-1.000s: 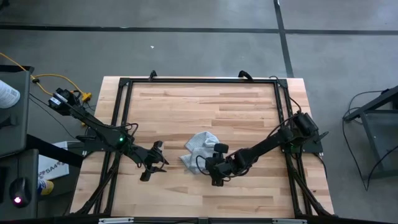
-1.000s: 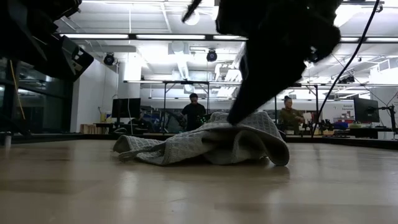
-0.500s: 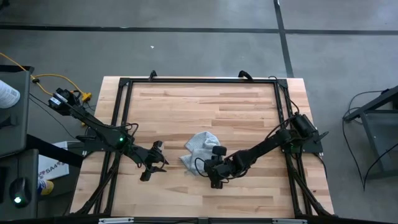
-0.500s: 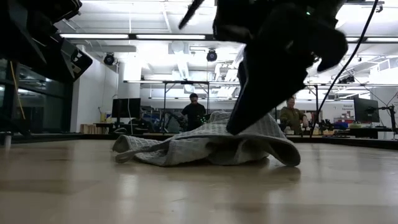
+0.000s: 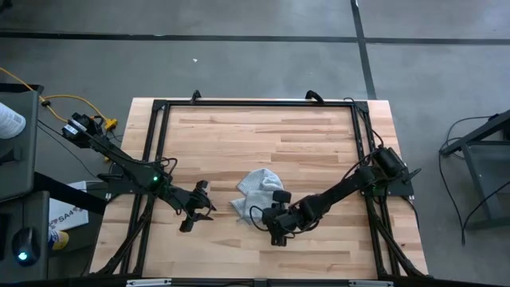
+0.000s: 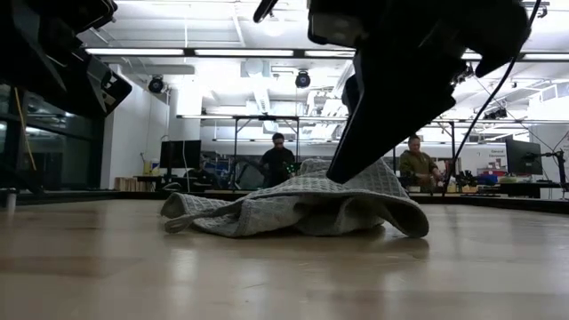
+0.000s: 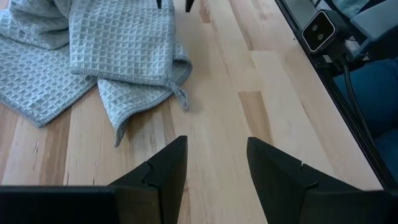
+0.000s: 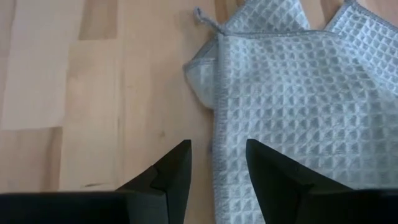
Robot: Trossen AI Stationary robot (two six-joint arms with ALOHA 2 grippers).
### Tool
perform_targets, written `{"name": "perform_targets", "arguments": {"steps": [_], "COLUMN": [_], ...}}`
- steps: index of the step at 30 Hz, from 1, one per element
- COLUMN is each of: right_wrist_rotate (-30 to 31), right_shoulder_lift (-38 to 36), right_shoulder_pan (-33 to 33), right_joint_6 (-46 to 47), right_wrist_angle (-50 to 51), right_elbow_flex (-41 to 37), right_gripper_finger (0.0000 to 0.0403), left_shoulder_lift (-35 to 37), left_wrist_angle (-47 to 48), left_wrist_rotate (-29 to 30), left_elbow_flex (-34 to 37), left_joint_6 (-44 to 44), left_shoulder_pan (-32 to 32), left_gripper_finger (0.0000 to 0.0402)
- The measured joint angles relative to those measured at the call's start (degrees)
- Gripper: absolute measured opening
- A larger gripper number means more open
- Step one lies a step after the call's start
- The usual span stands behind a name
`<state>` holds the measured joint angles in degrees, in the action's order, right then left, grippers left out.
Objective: Fold microfiber towels
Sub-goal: Fold the gray towel
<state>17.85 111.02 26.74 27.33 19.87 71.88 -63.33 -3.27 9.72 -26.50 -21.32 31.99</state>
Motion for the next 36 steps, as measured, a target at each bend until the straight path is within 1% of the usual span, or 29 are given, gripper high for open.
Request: {"name": "perform_targets", "arguments": {"steps": [8,16,29,32,36], "right_wrist_rotate": [0.2,-0.7,0.2,0.2,0.2], "right_shoulder_lift": [0.1,5.2,5.6,5.4,5.3], "right_shoulder_pan": [-0.1,-0.2,-1.0,-1.0,-1.1], "right_joint_6": [1.0,1.5,2.7,2.9,2.6], "right_wrist_angle": [-0.4,-1.6,-2.2,-2.3,-2.7], "right_elbow_flex": [0.0,0.0,0.1,0.0,0.4], "right_gripper_finger": [0.0146,0.0146,0.0146,0.0137,0.011], "left_shoulder_lift": [0.0,0.0,0.0,0.0,0.0], "left_wrist_angle": [0.0,0.5,0.4,0.4,0.4], "left_wrist_rotate": [0.0,0.0,-0.1,-0.1,-0.1], "left_elbow_flex": [0.0,0.0,0.0,0.0,0.0], "left_joint_6": [0.0,0.0,0.0,0.0,0.0], "left_shoulder_pan": [0.0,0.0,0.0,0.0,0.0], "left_gripper_finger": [0.0166,0.0166,0.0166,0.0166,0.0166]}}
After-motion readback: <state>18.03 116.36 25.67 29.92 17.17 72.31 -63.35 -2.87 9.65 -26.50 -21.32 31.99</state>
